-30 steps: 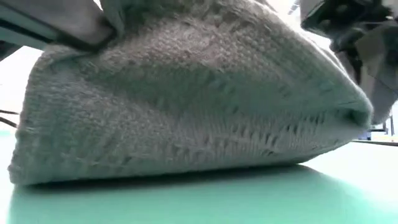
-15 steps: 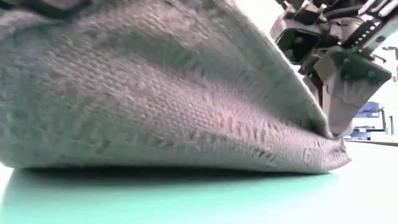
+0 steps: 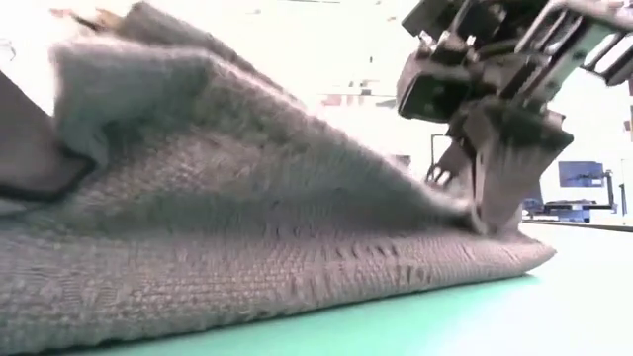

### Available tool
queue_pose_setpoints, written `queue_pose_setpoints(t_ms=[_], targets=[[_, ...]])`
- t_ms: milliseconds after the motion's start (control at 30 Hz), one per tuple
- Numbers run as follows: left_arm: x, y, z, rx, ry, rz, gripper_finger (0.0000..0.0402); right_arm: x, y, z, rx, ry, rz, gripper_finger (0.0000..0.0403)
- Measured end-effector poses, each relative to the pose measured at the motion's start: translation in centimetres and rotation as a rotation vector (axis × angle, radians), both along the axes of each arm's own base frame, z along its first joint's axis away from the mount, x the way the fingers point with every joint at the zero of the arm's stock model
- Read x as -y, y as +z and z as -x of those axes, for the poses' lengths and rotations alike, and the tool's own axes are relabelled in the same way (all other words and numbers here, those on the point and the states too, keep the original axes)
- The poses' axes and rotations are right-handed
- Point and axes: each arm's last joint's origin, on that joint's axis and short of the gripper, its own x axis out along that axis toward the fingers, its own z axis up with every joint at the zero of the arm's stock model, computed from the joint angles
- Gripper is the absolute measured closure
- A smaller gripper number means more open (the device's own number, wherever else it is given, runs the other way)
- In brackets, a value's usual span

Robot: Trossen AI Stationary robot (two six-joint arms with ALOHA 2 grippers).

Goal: Roll towel
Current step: Roll the gray towel

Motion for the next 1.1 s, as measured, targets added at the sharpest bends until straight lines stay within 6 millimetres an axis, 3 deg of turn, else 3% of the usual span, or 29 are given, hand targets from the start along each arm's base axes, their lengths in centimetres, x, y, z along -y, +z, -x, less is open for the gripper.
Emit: queue_pose_setpoints(t_ms=[333, 433, 567, 767, 933, 1100], targets=[[-0.3, -0.3, 0.6, -0.188, -0.034, 0.083, 0.0393, -0.4, -2.1, -2.4, -0.050, 0.014, 0.033, 0.0381], [-0.3, 0.7, 0.8, -0.250, -0.057, 0.042, 0.0376, -0.5, -2.5, -2.5, -0.067, 0.021, 0.036, 0.0381], [-0.4, 3.6, 0.9, -0.299, -0.078, -0.020, 0.0356, -0.5, -2.4, -2.4, -0.066, 0.018, 0.040, 0.0381], [-0.1, 6.9, 0.7, -0.341, -0.139, -0.072, 0.0351, -0.5, -2.4, -2.4, -0.060, 0.013, 0.048, 0.0380], [-0.2, 8.0, -0.5, -0.279, -0.172, -0.154, 0.0351, -0.5, -2.4, -2.4, -0.052, 0.014, 0.058, 0.0380], [-1.6, 8.6, -3.1, -0.197, -0.166, -0.329, 0.0355, -0.5, -2.4, -2.4, -0.047, 0.019, 0.062, 0.0380]])
